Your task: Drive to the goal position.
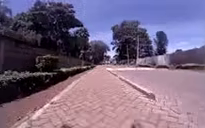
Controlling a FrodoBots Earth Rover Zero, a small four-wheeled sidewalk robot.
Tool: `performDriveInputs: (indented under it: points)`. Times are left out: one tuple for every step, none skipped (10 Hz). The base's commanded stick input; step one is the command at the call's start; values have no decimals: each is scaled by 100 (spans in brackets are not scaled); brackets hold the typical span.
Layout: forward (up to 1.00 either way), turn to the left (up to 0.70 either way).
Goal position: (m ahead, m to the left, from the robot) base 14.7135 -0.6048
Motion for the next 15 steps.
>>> performDriveInputs:
  points:
    - [70, 0]
    - [70, 0]
    - [70, 0]
    - [70, 0]
    - [70, 0]
    - [70, 0]
    - [70, 0]
    - [70, 0]
    - [70, 0]
    - [70, 0]
    - [70, 0]
    - [70, 0]
    - [70, 0]
    - [70, 0]
    - [70, 0]
